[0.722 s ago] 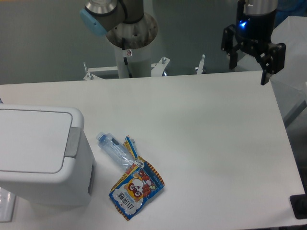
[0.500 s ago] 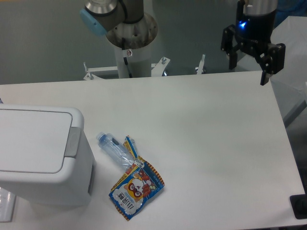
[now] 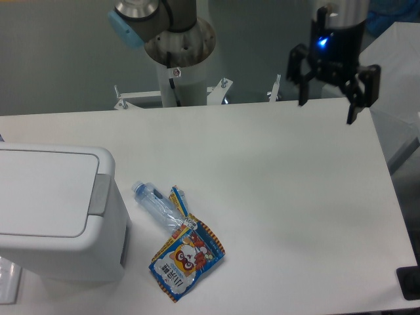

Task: Open the trash can
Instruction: 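Move the open gripper across the table toward the white trash can lid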

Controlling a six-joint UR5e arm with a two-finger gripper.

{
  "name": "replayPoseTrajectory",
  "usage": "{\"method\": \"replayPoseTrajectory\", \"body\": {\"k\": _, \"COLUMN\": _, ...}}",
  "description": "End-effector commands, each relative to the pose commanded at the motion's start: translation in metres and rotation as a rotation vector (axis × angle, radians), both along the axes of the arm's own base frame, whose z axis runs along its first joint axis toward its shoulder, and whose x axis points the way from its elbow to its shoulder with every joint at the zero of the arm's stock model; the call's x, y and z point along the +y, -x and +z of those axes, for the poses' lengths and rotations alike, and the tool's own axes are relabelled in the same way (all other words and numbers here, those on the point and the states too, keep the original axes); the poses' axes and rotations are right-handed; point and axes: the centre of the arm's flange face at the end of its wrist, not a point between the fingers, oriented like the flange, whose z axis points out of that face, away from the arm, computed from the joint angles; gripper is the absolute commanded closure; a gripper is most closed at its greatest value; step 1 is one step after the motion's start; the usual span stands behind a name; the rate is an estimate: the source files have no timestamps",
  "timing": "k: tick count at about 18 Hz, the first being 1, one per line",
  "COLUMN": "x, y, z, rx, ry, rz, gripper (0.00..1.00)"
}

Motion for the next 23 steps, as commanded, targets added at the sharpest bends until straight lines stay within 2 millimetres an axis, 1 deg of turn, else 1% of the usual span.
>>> {"method": "replayPoseTrajectory", "body": {"k": 2, "x": 0.020, "y": -0.010, "z": -0.004, "rx": -0.020, "ry": -0.038, "rz": 0.062, "gripper": 0.00}}
{"method": "replayPoseTrajectory", "body": {"k": 3, "x": 0.026, "y": -0.015, "z": -0.005, "rx": -0.035, "ry": -0.050, "rz": 0.088, "gripper": 0.00}}
{"method": "replayPoseTrajectory", "body": {"k": 5, "x": 0.034, "y": -0.022, "z": -0.005, "rx": -0.056, "ry": -0.069, "rz": 0.129, "gripper": 0.00}}
{"method": "replayPoseTrajectory", "body": {"k": 9, "x": 0.056, "y": -0.047, "z": -0.008, "rx": -0.113, "ry": -0.099, "rz": 0.210, "gripper": 0.00}}
{"method": "replayPoseTrajectory", "body": {"k": 11, "x": 0.064, "y": -0.058, "z": -0.008, "rx": -0.112, "ry": -0.095, "rz": 0.199, "gripper": 0.00}}
{"method": "replayPoseTrajectory", "body": {"k": 13, "x": 0.075, "y": -0.073, "z": -0.011, "rx": -0.128, "ry": -0.086, "rz": 0.183, "gripper": 0.00}}
{"method": "replayPoseTrajectory", "body": {"k": 14, "x": 0.081, "y": -0.082, "z": -0.015, "rx": -0.147, "ry": -0.091, "rz": 0.200, "gripper": 0.00}}
{"method": "replayPoseTrajectory", "body": {"k": 17, "x": 0.093, "y": -0.092, "z": -0.016, "rx": -0.199, "ry": -0.130, "rz": 0.294, "gripper": 0.00}}
{"method": "replayPoseTrajectory", "body": {"k": 18, "x": 0.101, "y": -0.098, "z": -0.018, "rx": -0.214, "ry": -0.136, "rz": 0.308, "gripper": 0.00}}
{"method": "replayPoseTrajectory", "body": {"k": 20, "x": 0.120, "y": -0.121, "z": -0.023, "rx": -0.256, "ry": -0.168, "rz": 0.321, "gripper": 0.00}}
{"method": "replayPoseTrajectory", "body": {"k": 21, "x": 0.128, "y": -0.127, "z": -0.026, "rx": -0.288, "ry": -0.198, "rz": 0.351, "gripper": 0.00}}
{"method": "replayPoseTrajectory", "body": {"k": 23, "x": 0.136, "y": -0.128, "z": -0.025, "rx": -0.343, "ry": -0.275, "rz": 0.417, "gripper": 0.00}}
